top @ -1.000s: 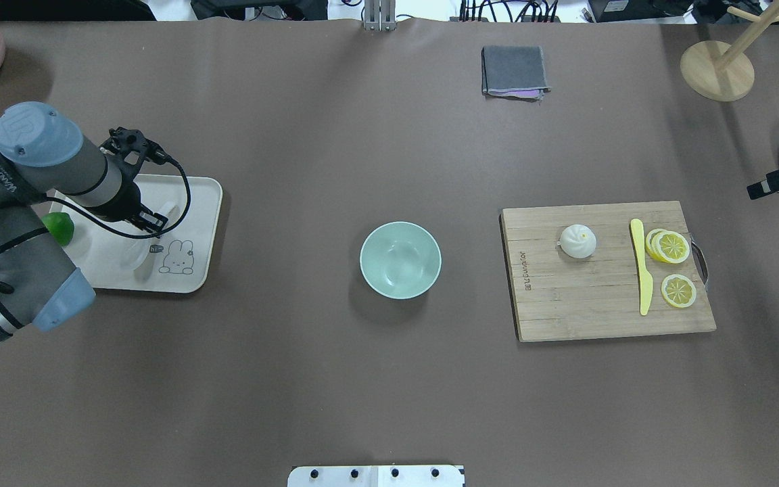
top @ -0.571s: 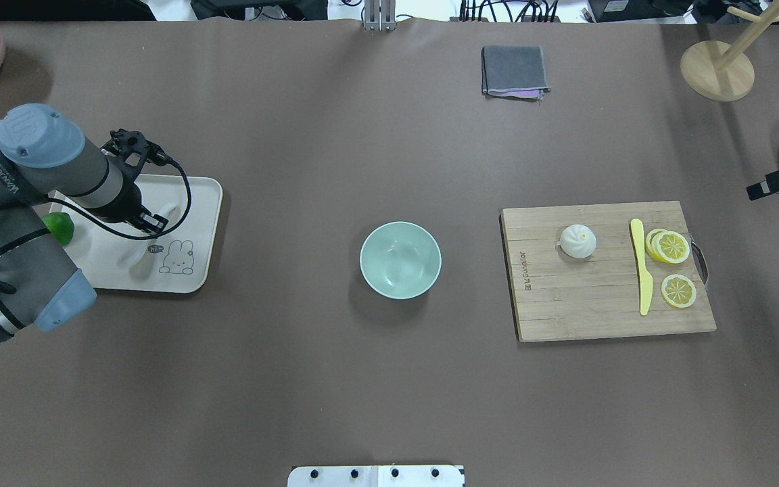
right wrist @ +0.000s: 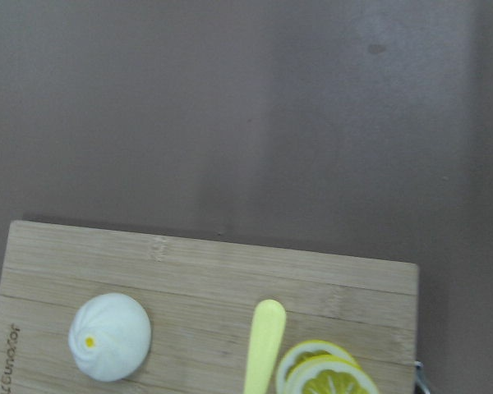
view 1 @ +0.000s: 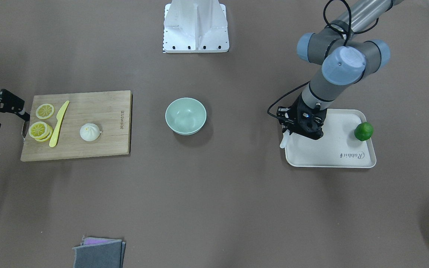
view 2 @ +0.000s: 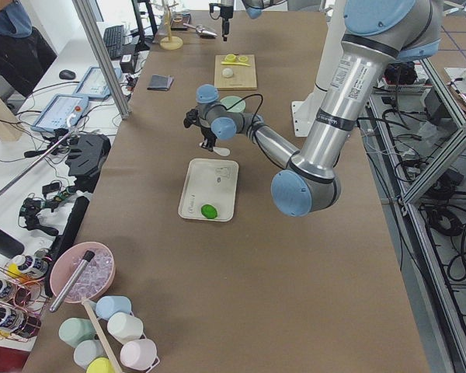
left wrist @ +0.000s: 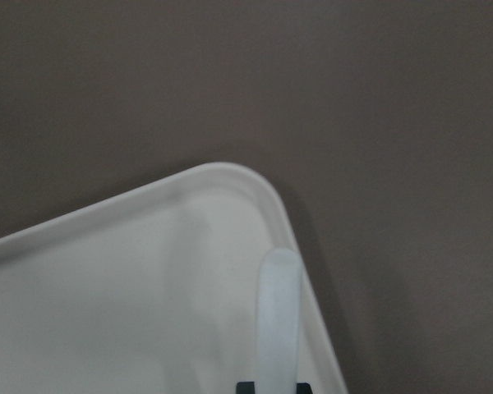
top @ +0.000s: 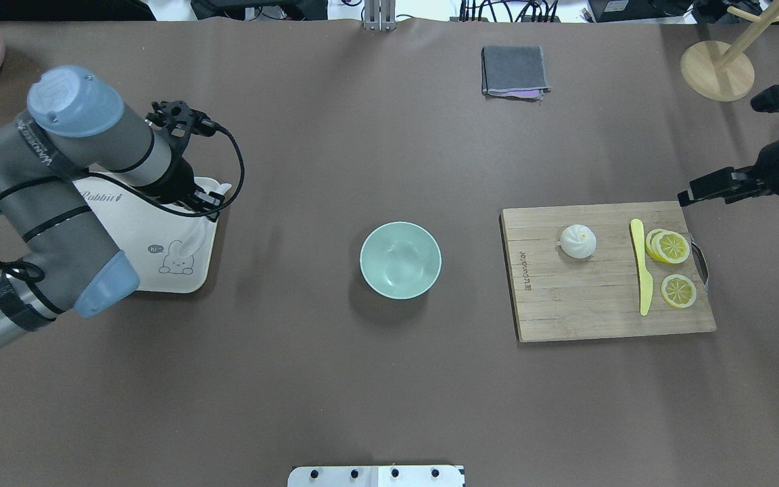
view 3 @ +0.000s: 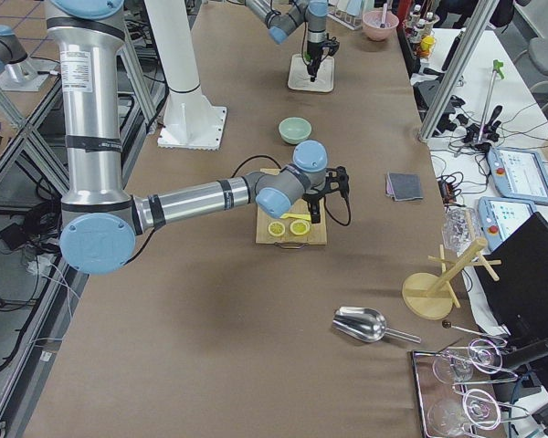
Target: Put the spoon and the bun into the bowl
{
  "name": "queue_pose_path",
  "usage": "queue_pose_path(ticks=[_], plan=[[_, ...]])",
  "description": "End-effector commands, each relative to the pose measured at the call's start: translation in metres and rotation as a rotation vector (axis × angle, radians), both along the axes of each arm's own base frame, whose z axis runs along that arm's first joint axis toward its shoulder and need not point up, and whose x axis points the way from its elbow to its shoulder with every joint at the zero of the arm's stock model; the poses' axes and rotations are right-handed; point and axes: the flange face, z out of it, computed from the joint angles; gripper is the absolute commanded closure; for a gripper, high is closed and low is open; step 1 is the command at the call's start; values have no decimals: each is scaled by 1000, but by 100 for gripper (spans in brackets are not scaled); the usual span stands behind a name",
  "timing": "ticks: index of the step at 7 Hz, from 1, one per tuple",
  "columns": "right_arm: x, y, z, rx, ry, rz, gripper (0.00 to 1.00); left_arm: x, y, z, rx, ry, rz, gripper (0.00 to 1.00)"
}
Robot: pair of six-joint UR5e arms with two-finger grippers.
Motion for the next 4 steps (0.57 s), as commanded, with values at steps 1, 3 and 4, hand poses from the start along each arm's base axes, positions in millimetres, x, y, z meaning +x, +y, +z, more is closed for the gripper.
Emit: queue_pose_path(ticks=[1,3,4], plan=[[-77,18,-32,-20,12,17,0,45,17,-81,-87,79,-48,100],[-113,30,-39,1,34,15,1,84,31,-132,-86,109,-101,100],[-130,35,-42,13,42,12,1,101,29,-154,-106,121,-121,100]])
